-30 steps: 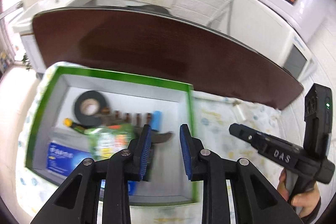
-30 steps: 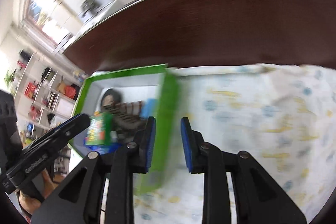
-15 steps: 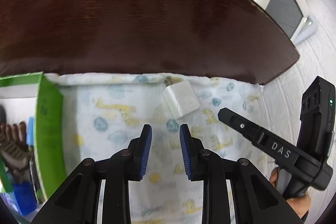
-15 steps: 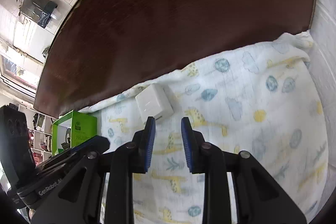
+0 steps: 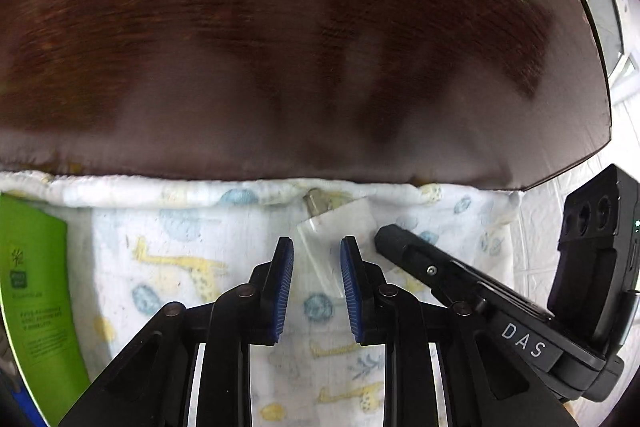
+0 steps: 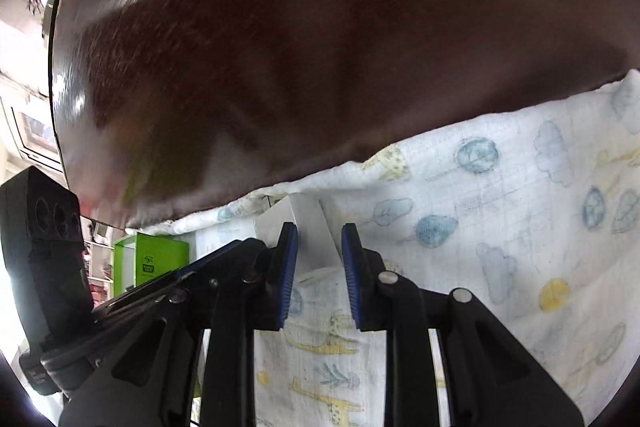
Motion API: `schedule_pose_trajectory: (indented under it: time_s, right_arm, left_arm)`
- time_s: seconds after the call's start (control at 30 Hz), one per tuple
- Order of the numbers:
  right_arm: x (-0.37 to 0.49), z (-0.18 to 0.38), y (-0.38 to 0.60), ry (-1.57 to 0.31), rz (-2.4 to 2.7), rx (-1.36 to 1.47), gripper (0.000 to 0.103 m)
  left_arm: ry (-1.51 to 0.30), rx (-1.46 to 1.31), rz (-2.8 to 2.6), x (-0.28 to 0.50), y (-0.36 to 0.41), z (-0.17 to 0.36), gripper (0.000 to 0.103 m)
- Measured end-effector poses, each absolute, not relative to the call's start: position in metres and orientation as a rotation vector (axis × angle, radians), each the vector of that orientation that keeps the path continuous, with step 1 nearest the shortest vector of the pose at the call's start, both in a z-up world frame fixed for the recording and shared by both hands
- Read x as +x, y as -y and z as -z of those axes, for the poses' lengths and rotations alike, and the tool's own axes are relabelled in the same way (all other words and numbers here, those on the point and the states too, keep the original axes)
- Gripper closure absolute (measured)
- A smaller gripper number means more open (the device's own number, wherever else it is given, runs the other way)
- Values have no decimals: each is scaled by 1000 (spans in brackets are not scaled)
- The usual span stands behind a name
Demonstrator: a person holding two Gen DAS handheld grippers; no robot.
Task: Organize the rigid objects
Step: 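Move both tools to the white charger plug and grasp it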
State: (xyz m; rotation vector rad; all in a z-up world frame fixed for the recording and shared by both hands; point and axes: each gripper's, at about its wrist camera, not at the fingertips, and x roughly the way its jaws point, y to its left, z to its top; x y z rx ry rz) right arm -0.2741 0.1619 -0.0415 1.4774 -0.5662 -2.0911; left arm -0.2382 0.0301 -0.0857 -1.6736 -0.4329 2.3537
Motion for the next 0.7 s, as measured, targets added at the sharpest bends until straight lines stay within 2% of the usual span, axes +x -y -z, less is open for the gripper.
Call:
schedule_pose_trajectory:
  time_s: [0.17, 0.3, 0.7]
  right_arm:
    - [-278, 50, -175, 657, 1989, 1486, 83]
    - [-273, 46, -173, 612, 2006, 1475, 81]
    - [-246, 33, -166, 548, 2017, 1476, 82]
  left_arm:
    - [552, -1654, -2286, -239, -22, 91, 84]
    - [592, -1635, -2261, -235, -14, 96, 84]
    - [532, -1626, -2261, -206, 7, 84, 87]
